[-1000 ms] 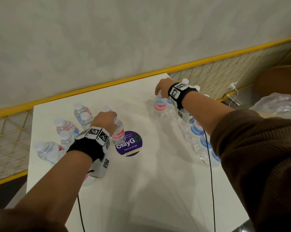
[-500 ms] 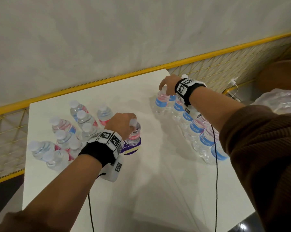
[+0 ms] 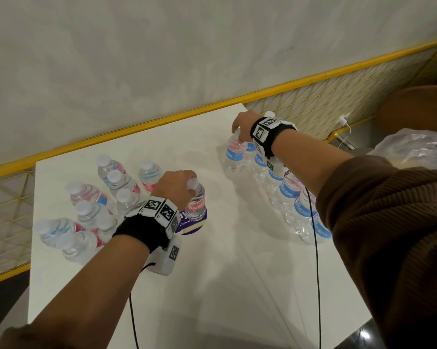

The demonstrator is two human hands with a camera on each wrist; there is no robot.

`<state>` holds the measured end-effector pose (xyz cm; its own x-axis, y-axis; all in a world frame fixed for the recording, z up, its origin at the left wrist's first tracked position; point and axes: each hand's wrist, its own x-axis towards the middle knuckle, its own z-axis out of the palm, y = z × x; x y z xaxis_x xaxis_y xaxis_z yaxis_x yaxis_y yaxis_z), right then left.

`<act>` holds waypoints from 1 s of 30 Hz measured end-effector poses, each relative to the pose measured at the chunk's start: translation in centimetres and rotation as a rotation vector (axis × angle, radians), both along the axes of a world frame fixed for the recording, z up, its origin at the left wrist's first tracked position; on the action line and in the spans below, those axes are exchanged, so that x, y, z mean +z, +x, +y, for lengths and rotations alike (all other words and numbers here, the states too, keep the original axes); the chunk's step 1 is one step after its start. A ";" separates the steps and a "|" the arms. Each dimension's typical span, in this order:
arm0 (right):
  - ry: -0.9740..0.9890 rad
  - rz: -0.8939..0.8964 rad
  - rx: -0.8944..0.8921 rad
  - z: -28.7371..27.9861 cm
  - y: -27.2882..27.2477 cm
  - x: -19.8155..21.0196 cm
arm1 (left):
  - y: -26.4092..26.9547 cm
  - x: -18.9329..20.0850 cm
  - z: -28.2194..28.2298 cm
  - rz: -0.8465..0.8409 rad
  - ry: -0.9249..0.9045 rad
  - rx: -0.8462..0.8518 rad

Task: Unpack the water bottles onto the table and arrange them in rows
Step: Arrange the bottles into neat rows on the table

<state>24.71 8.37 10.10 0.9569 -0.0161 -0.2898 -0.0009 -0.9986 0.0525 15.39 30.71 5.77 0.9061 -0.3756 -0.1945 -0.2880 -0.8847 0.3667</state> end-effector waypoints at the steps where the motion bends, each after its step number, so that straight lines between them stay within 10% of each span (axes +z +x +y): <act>1: -0.005 0.001 0.000 0.0 0.0 0.0 | 0.0 0.0 0.0 0.002 0.002 0.004; 10: 0.120 -0.020 -0.028 1.0 -2.8 1.2 | -0.2 0.3 0.5 0.021 0.005 -0.005; 16: 0.350 0.326 0.185 5.3 -8.6 -0.2 | -0.2 0.4 -0.9 0.072 -0.061 0.025; 20: 0.330 0.144 0.229 6.9 -10.8 -2.3 | -0.3 0.4 -1.0 0.170 -0.153 0.109; 30: 0.212 -0.037 -0.061 1.9 -9.6 -1.2 | -3.7 2.1 10.0 0.261 0.310 -0.073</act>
